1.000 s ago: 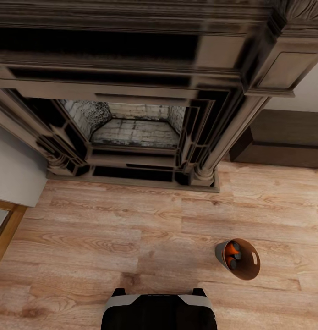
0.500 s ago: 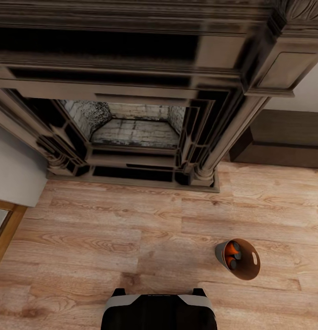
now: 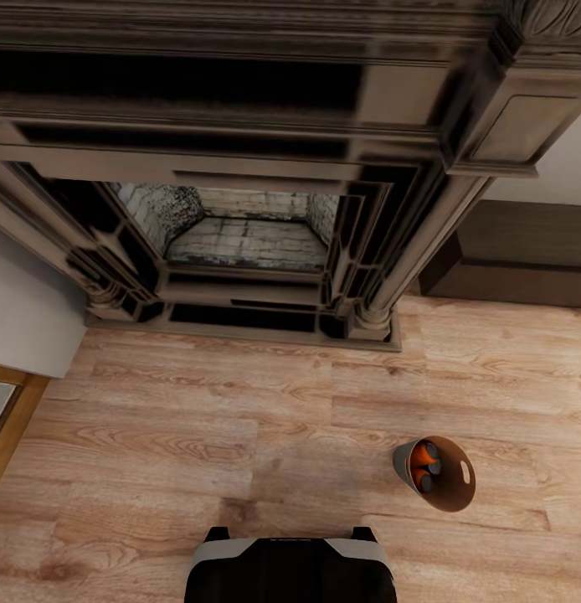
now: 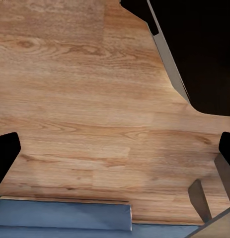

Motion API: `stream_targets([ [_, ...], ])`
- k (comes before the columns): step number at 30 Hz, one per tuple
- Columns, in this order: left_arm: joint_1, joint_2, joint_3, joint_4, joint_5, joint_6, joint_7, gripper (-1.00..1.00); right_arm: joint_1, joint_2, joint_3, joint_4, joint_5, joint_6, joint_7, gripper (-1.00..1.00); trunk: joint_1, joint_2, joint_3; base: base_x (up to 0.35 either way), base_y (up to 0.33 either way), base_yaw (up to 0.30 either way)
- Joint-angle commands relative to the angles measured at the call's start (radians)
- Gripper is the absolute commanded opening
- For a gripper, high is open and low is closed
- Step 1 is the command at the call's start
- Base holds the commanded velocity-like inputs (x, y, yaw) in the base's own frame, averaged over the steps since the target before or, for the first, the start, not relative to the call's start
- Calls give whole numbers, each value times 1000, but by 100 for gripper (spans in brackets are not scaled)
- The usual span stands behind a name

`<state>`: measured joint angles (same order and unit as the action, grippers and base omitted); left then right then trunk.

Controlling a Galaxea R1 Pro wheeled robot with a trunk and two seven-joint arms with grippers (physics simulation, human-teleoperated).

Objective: Put the three can of soda from the living room inside the tash can in the kitchen.

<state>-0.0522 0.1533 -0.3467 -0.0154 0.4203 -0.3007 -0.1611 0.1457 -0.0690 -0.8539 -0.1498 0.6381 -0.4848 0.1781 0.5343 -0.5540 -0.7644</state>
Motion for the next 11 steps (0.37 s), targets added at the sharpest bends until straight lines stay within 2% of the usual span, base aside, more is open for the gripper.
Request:
stream_targets([
  [1, 0, 0, 0, 0, 0, 0, 0, 100, 0, 0, 0, 0, 0, 0, 0, 100, 0, 0, 0, 0, 0, 0],
  [11, 0, 0, 0, 0, 0, 0, 0, 100, 0, 0, 1, 0, 0, 0, 1, 100, 0, 0, 0, 0, 0, 0],
])
